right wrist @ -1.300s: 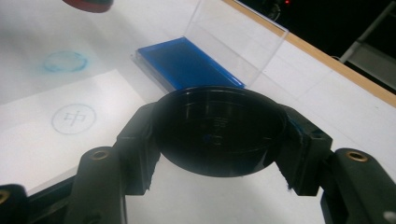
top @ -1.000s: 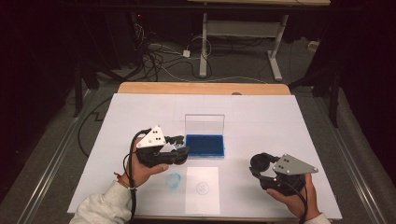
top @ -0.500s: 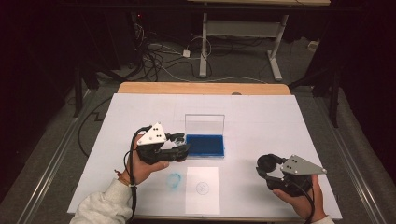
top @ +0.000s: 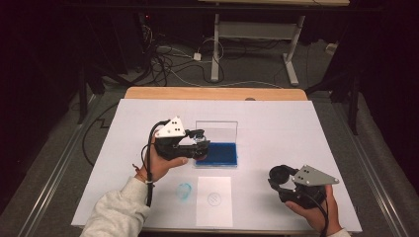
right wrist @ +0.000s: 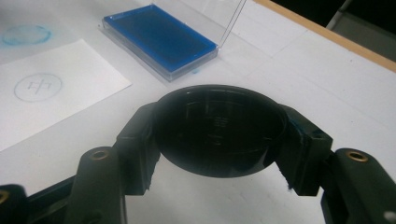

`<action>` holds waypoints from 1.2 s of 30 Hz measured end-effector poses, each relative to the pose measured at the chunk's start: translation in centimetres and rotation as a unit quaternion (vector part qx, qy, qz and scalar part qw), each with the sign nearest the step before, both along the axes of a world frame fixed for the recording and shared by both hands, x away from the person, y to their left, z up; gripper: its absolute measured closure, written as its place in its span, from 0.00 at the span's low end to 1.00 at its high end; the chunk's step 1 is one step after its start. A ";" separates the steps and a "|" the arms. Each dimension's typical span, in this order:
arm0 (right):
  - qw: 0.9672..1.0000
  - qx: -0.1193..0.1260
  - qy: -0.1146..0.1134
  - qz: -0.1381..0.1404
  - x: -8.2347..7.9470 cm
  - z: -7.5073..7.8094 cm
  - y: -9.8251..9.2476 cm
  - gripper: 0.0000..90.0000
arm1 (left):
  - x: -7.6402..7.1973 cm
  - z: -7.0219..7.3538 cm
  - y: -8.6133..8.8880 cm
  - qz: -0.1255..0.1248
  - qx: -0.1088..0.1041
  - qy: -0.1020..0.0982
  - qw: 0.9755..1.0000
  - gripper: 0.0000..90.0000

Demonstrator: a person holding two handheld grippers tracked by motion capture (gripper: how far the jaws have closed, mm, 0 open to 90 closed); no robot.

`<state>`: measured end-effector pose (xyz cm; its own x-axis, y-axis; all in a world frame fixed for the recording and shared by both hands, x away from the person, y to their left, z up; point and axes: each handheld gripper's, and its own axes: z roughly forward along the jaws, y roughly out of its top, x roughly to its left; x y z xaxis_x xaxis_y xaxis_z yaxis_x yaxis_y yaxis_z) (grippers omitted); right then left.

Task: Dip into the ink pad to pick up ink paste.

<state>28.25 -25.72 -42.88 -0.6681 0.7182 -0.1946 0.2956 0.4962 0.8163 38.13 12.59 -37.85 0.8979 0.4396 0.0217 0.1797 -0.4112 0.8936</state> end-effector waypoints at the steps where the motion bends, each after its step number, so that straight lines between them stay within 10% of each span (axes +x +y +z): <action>1: 1.000 -0.001 0.001 -0.001 0.1 -0.1 0.0 0.43 | 0.4 -0.1 -0.2 -0.001 0.001 0.004 1.000 0.61; 17: 1.000 -0.015 0.008 -0.003 0.2 -0.6 0.1 0.42 | 3.6 -3.6 -3.8 0.006 0.028 0.020 0.999 0.61; 36: 0.999 -0.030 0.016 0.011 0.3 -1.0 0.5 0.42 | 4.5 -6.8 -3.9 0.013 0.039 0.032 0.999 0.61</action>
